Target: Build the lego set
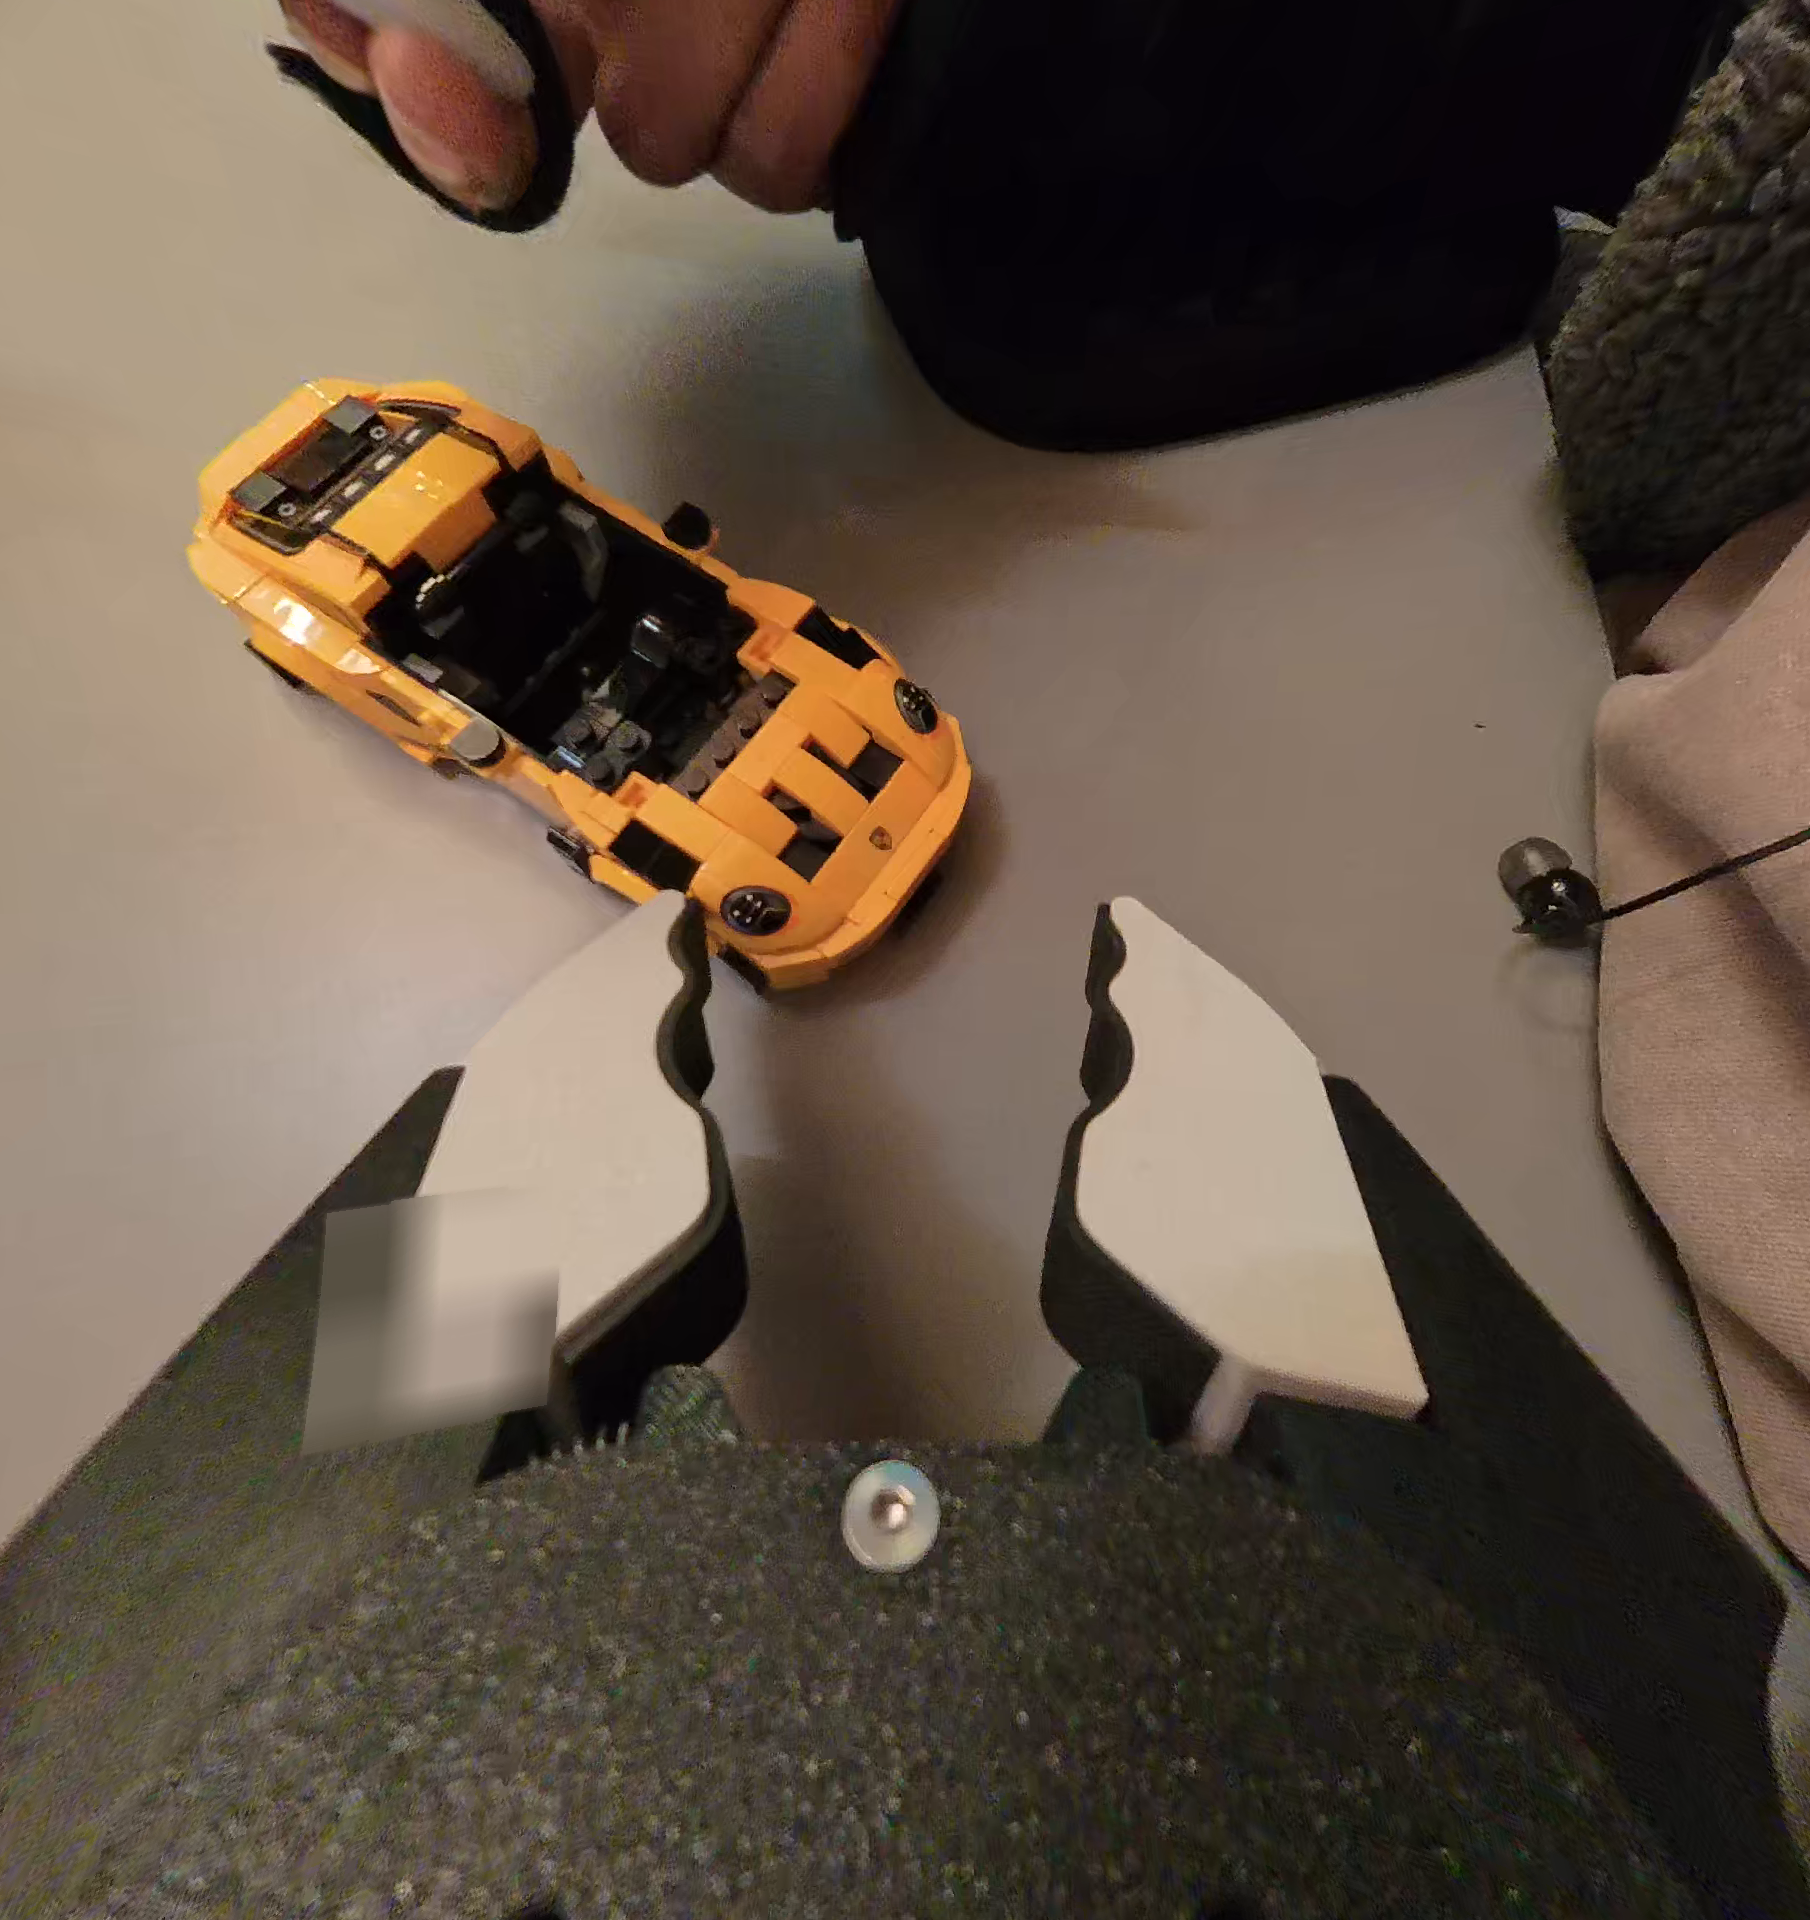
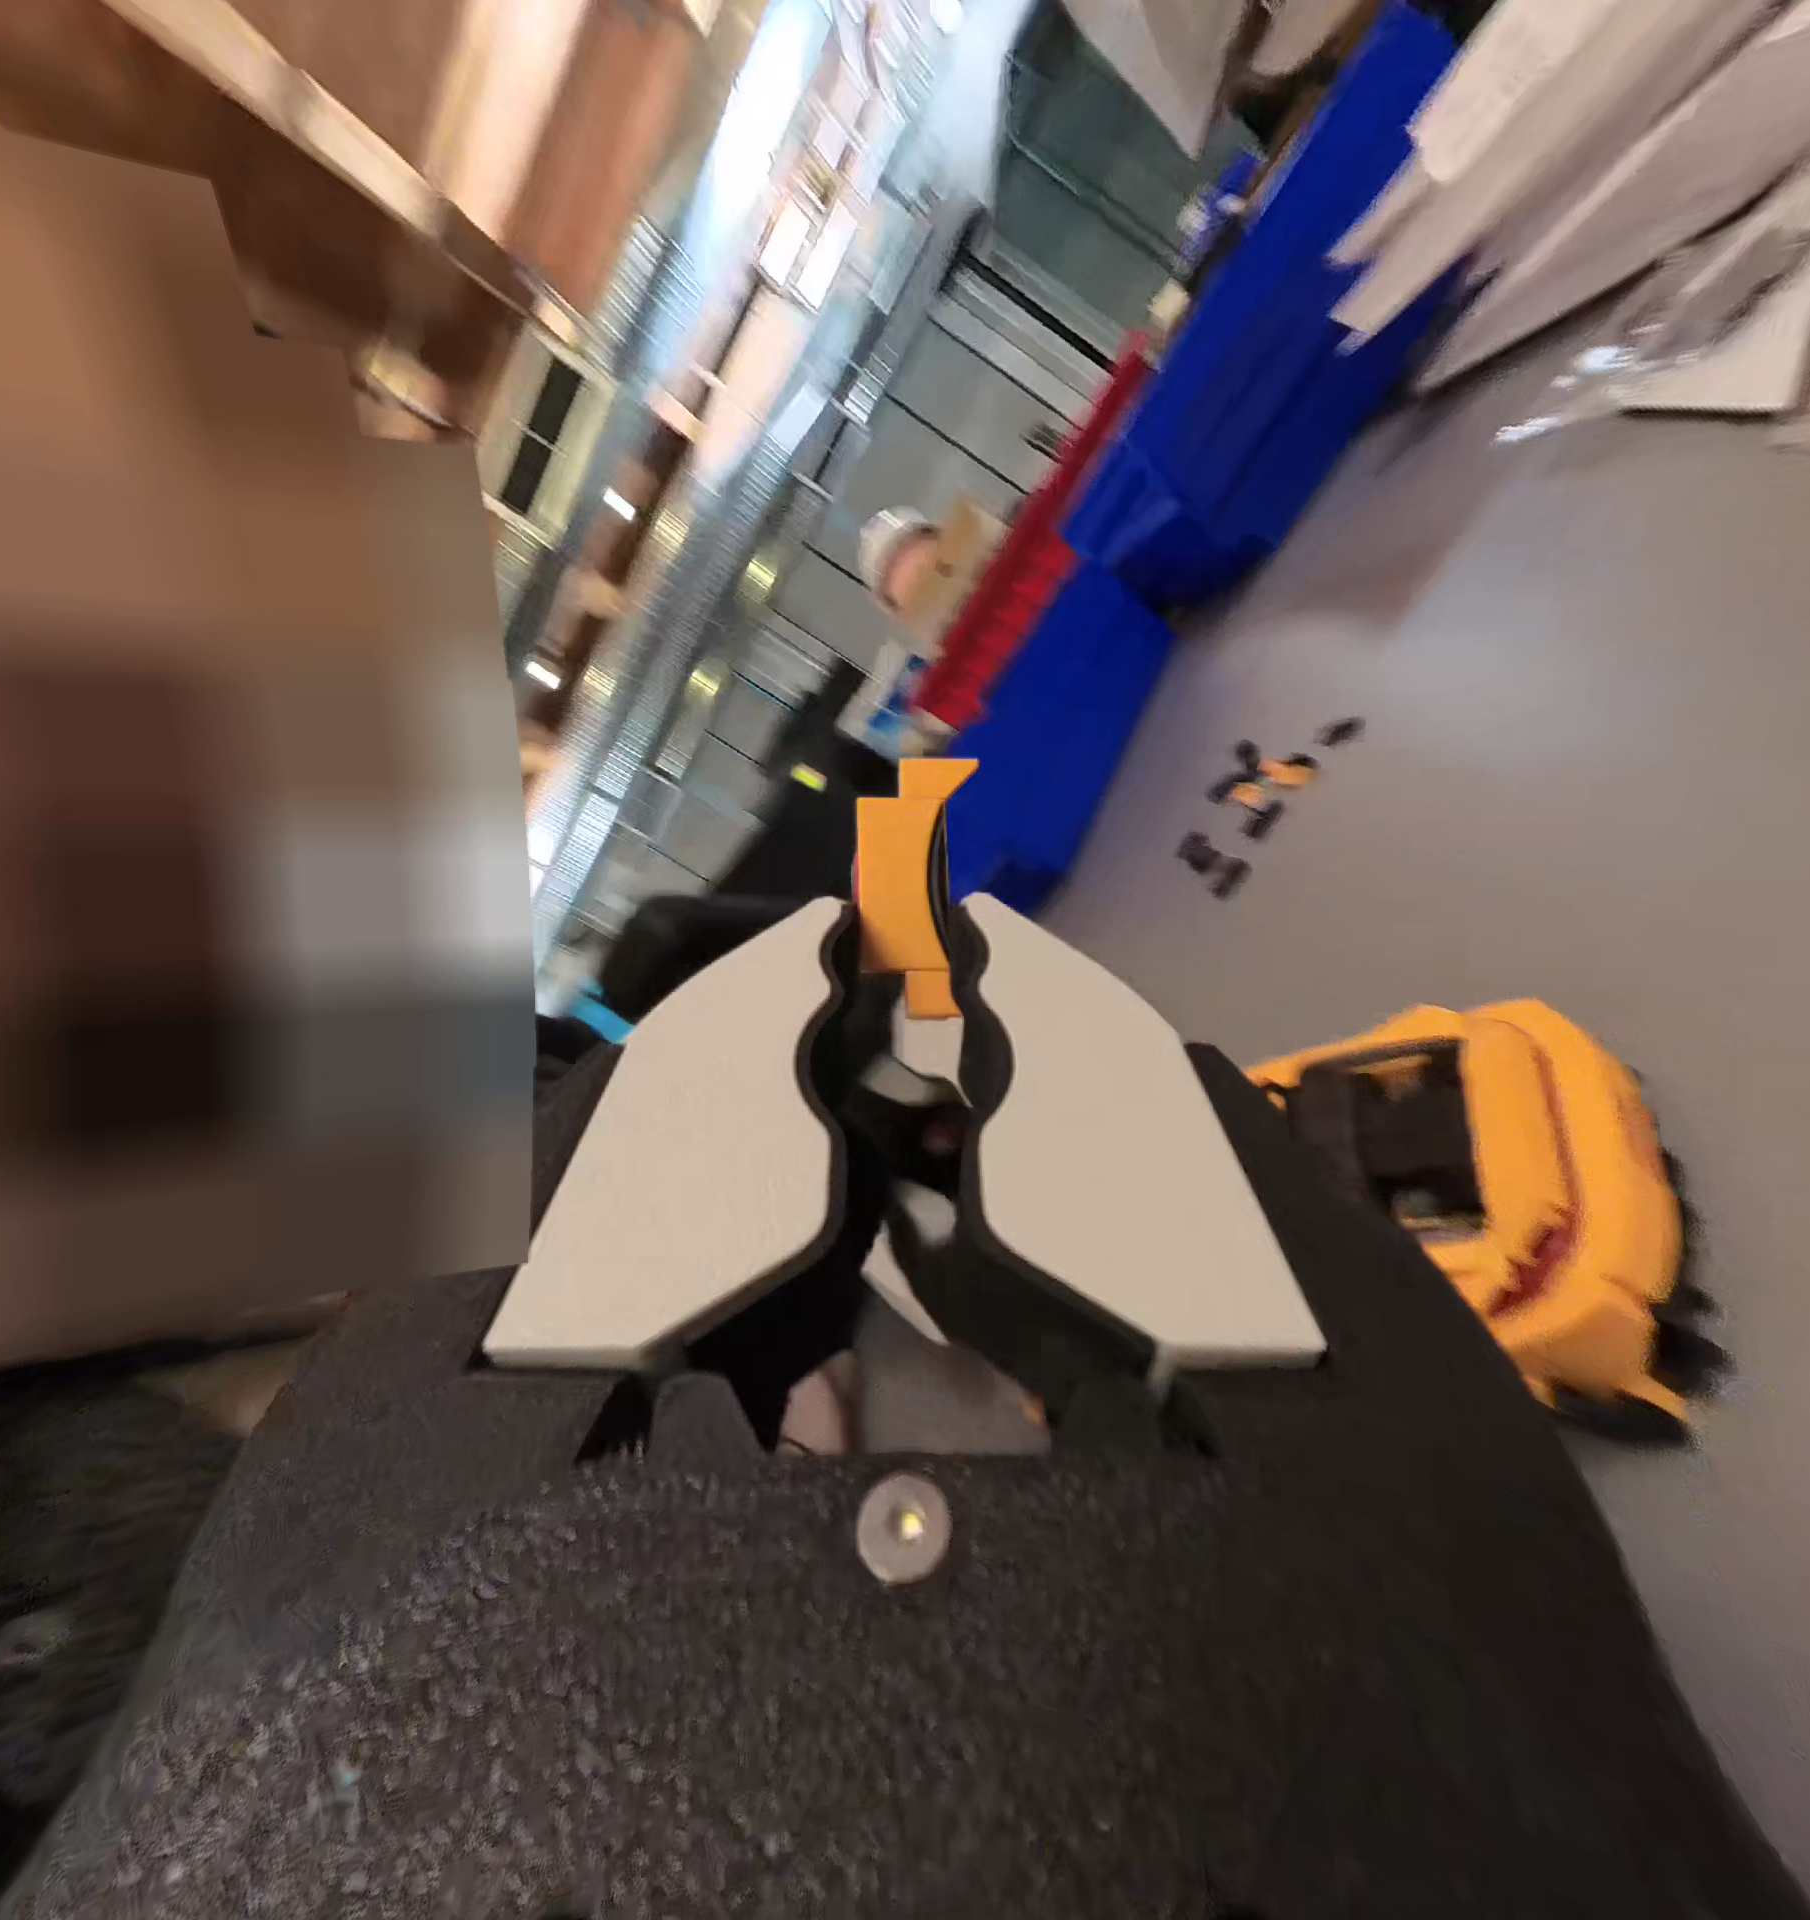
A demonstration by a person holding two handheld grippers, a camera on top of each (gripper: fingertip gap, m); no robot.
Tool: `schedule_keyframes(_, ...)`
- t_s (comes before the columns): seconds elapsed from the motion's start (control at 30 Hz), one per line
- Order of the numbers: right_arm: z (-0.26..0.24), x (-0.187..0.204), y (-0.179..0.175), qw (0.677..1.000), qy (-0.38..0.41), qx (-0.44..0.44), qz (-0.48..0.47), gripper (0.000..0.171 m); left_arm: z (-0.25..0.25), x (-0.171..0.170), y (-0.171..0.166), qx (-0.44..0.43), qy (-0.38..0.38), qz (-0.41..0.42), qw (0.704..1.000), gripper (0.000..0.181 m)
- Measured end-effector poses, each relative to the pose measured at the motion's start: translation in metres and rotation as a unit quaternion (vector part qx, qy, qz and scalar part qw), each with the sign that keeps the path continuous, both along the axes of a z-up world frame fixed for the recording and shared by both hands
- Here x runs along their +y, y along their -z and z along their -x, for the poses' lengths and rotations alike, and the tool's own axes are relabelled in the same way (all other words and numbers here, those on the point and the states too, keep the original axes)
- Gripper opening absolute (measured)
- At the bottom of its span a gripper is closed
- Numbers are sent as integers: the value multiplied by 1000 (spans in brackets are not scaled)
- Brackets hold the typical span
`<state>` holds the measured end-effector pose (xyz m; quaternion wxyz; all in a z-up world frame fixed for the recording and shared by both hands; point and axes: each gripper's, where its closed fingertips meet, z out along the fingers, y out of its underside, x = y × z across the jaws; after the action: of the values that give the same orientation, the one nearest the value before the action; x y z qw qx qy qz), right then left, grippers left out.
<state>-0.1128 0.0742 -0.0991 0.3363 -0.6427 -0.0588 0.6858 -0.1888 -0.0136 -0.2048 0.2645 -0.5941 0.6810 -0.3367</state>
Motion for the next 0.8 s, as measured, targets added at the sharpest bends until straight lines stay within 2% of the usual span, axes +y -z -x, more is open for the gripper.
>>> schedule_keyframes(0.13,9,-11,25,979,-1,-194,-56,16,0,4,-5,-13,-11,17,1000,62)
schedule_keyframes(0.33,20,-31,62,905,-10,-411,-106,16,-2,5,-1,-10,-19,30,999,63)
schedule_keyframes(0.5,29,-48,80,863,-32,-490,-119,16,-4,0,-1,-12,-11,32,999,63)
schedule_keyframes(0.8,34,-57,94,804,-46,-577,-137,16,-4,-2,0,-9,-9,27,1000,64)
